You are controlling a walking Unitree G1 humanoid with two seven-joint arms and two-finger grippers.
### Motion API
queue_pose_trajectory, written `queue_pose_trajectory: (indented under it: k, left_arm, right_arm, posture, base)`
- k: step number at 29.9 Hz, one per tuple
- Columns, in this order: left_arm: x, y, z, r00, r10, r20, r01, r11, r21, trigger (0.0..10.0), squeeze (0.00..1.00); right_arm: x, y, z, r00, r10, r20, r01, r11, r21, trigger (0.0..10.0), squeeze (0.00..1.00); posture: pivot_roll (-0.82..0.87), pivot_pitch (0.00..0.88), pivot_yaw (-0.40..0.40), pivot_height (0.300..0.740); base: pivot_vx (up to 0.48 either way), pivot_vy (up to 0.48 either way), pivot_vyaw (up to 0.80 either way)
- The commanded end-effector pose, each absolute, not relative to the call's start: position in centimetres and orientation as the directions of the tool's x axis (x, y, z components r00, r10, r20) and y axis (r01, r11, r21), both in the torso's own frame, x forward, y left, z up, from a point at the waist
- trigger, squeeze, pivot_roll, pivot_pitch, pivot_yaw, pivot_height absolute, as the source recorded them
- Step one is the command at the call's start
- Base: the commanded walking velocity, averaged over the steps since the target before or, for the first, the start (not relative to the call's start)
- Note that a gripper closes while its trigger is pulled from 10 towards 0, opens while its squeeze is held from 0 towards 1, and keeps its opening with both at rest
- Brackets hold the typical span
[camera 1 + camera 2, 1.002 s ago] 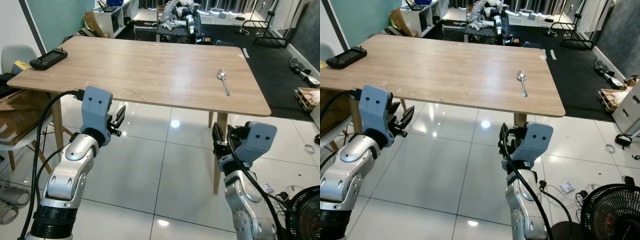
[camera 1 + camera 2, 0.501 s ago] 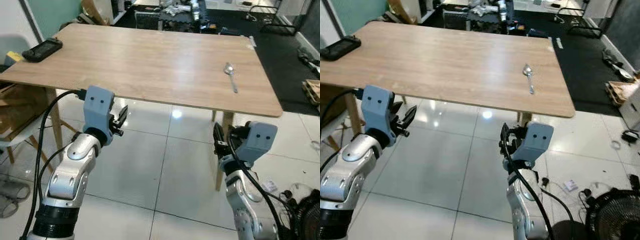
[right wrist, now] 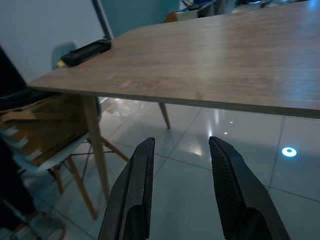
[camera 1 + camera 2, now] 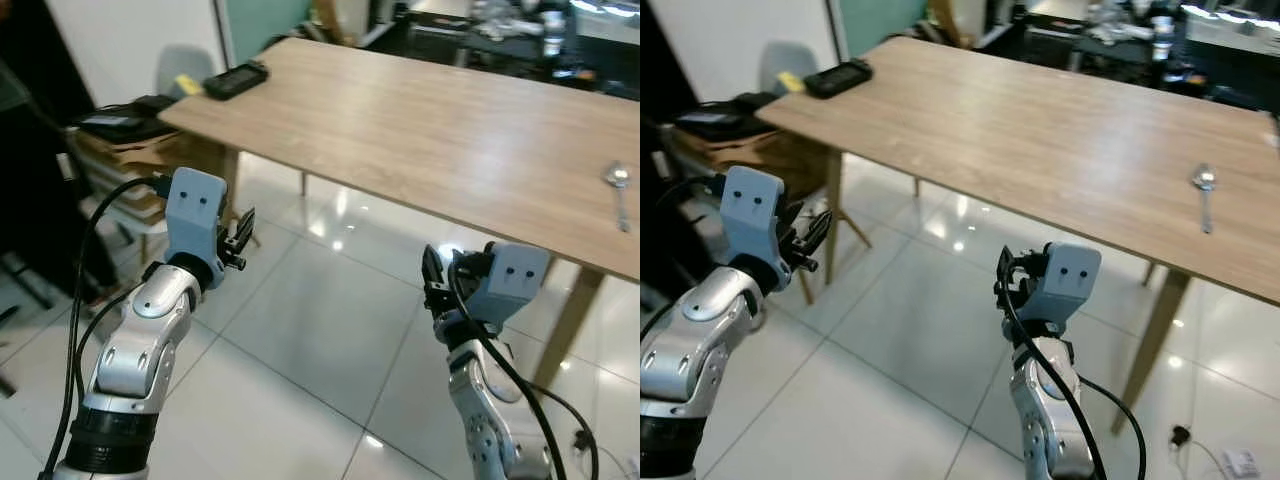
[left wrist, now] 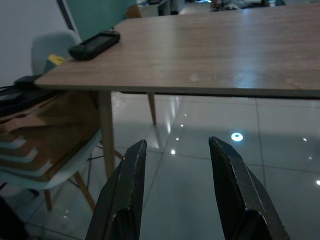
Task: Setting the table
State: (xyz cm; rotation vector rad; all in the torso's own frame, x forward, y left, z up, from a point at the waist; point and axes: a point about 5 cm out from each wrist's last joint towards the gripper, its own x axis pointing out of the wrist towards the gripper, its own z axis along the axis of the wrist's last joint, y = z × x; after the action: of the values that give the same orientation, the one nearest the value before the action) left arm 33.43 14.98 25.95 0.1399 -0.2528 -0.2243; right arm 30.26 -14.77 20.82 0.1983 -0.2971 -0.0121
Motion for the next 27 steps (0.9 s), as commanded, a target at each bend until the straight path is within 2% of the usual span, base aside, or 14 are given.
queue_pose_trajectory:
  k: [1, 27]
  left_arm:
    - [33.50, 15.06, 25.20, 0.951, -0.236, 0.201, 0.206, 0.965, 0.161, 10.0, 0.00]
    - [33.45, 14.76, 24.88, 0.950, -0.249, 0.189, 0.221, 0.963, 0.157, 10.0, 0.00]
  right_arm:
    - [30.26, -14.64, 20.18, 0.965, -0.032, 0.260, -0.018, 0.981, 0.191, 10.0, 0.00]
    - [30.30, -14.23, 20.05, 0.967, 0.003, 0.256, -0.050, 0.983, 0.176, 10.0, 0.00]
  posture:
    - [0.11, 0.148, 0.087, 0.740]
    - [0.11, 0.137, 0.084, 0.740]
  base:
    - [0.000, 0.000, 0.79]
    - [0.000, 0.000, 0.79]
